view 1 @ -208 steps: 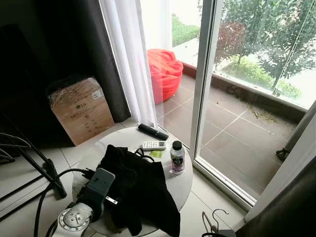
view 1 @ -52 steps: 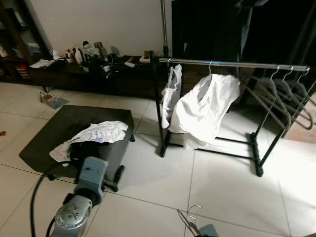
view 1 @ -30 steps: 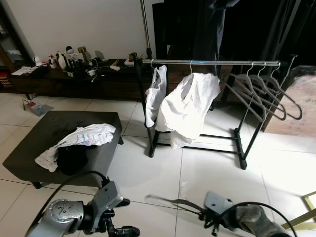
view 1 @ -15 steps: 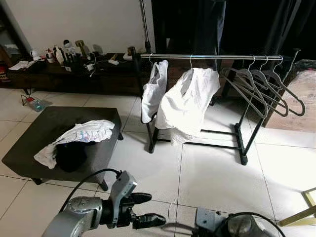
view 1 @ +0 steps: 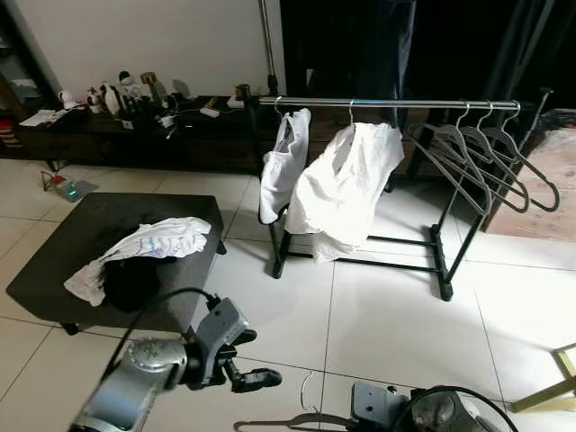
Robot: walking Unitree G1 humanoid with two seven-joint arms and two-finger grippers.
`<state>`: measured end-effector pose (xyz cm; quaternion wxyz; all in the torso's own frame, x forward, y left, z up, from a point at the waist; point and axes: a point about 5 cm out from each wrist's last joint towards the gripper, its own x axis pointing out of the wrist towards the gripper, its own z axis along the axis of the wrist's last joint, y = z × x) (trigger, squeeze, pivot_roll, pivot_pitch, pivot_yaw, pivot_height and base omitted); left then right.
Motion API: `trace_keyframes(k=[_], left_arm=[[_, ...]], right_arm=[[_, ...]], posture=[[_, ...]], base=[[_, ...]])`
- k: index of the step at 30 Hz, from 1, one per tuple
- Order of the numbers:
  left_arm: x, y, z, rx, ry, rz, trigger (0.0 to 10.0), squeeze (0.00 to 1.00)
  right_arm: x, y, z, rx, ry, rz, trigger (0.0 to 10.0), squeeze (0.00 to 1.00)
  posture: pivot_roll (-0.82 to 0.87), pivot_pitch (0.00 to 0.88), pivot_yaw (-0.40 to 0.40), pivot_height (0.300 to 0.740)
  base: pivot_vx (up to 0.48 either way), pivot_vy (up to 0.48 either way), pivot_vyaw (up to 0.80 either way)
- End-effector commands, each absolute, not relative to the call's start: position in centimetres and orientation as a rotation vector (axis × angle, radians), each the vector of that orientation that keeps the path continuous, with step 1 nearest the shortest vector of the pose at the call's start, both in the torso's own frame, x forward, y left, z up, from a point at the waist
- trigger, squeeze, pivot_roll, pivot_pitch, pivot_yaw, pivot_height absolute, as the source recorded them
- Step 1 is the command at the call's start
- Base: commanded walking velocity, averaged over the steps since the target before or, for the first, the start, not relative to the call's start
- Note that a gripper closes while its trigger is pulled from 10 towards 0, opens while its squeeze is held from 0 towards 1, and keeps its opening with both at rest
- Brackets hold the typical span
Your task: Hang hanger
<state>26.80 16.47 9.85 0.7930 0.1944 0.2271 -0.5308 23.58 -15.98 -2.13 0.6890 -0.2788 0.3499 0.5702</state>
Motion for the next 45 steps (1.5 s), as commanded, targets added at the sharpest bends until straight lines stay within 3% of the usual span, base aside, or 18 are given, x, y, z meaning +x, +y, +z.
trace_keyframes(k=[1,6,8,21,22,23,24,25,26,27,31,32,33,34,40,42,43,45], left_arm=[[26.7,16.4,10.4,0.559,0.438,-1.208,10.0,0.00],[27.0,15.7,11.5,0.820,0.228,-1.297,10.0,0.00],[26.6,15.6,11.5,1.073,0.132,-1.459,10.0,0.00],[25.5,13.4,10.2,1.224,-0.070,-1.735,10.0,0.00],[25.3,13.0,10.1,1.221,-0.084,-1.754,8.5,0.00],[25.2,12.7,10.0,1.215,-0.097,-1.768,4.5,0.00],[25.1,12.5,10.0,1.212,-0.107,-1.778,4.5,0.00],[25.1,12.3,9.9,1.205,-0.123,-1.781,2.3,0.00],[25.0,12.2,9.8,1.202,-0.136,-1.783,2.3,0.00],[25.0,11.9,9.9,1.181,-0.161,-1.779,0.0,0.00],[25.1,11.2,10.3,1.141,-0.218,-1.766,0.0,0.00],[25.2,11.2,10.3,1.149,-0.228,-1.771,1.8,0.00],[25.3,11.2,10.3,1.155,-0.234,-1.777,1.8,0.00],[25.2,11.2,10.4,1.171,-0.239,-1.790,10.0,0.00],[25.2,11.1,10.4,1.263,-0.280,-1.860,10.0,0.00],[25.3,10.8,10.3,1.294,-0.299,-1.893,5.6,0.00],[25.3,10.8,10.3,1.294,-0.299,-1.893,5.6,0.00],[25.3,10.5,10.4,1.301,-0.315,-1.904,4.0,0.00]], right_arm=[[23.1,-15.5,-2.2,-0.632,0.777,1.333,10.0,0.00],[22.5,-15.5,-2.3,-0.642,0.801,1.418,10.0,0.00],[22.2,-15.6,-2.3,-0.686,0.824,1.476,10.0,0.00],[22.4,-14.9,-2.1,-0.721,0.815,1.485,10.0,0.00],[22.7,-14.9,-2.0,-0.731,0.808,1.476,10.0,0.00],[22.9,-14.8,-1.8,-0.738,0.798,1.472,10.0,0.00],[23.1,-14.8,-1.6,-0.742,0.790,1.470,10.0,0.00],[23.3,-14.6,-1.4,-0.744,0.778,1.472,10.0,0.00],[23.4,-14.5,-1.2,-0.745,0.770,1.474,10.0,0.00],[23.6,-14.4,-1.0,-0.749,0.758,1.476,10.0,0.00],[24.0,-14.2,-0.4,-0.766,0.737,1.478,10.0,0.00],[24.2,-14.1,-0.2,-0.776,0.728,1.484,10.0,0.00],[24.3,-14.0,0.0,-0.783,0.722,1.489,10.0,0.00],[24.3,-13.9,0.2,-0.790,0.713,1.496,10.0,0.00],[25.0,-13.2,1.6,-0.831,0.651,1.514,10.0,0.00],[25.1,-12.9,2.1,-0.844,0.632,1.523,10.0,0.00],[25.1,-12.9,2.1,-0.844,0.632,1.523,10.0,0.00],[25.1,-12.7,2.4,-0.850,0.623,1.528,10.0,0.00]], posture=[[-0.09,0.093,0.081,0.740],[-0.09,0.094,0.081,0.740],[-0.09,0.094,0.085,0.740],[-0.10,0.095,0.097,0.740],[-0.10,0.095,0.097,0.740],[-0.10,0.094,0.099,0.740],[-0.10,0.094,0.099,0.740],[-0.11,0.094,0.101,0.740],[-0.11,0.093,0.102,0.740],[-0.11,0.092,0.103,0.740],[-0.11,0.088,0.103,0.740],[-0.11,0.086,0.104,0.740],[-0.11,0.085,0.104,0.740],[-0.11,0.083,0.106,0.740],[-0.12,0.071,0.114,0.740],[-0.13,0.069,0.117,0.740],[-0.13,0.069,0.117,0.740],[-0.13,0.069,0.118,0.740]], base=[[0.000,0.000,0.00],[0.000,0.000,0.00],[0.000,0.000,0.00],[0.000,0.000,0.00],[0.000,0.000,0.00],[0.000,0.000,0.00],[0.000,0.000,0.00],[0.000,0.000,0.00],[0.000,0.000,0.00],[0.000,0.000,0.00],[0.000,0.000,0.00],[0.000,0.000,0.00],[0.000,0.000,0.00],[0.000,0.000,0.00],[0.000,0.000,0.00],[0.000,0.000,0.00],[0.000,0.000,0.00],[0.000,0.000,0.00]])
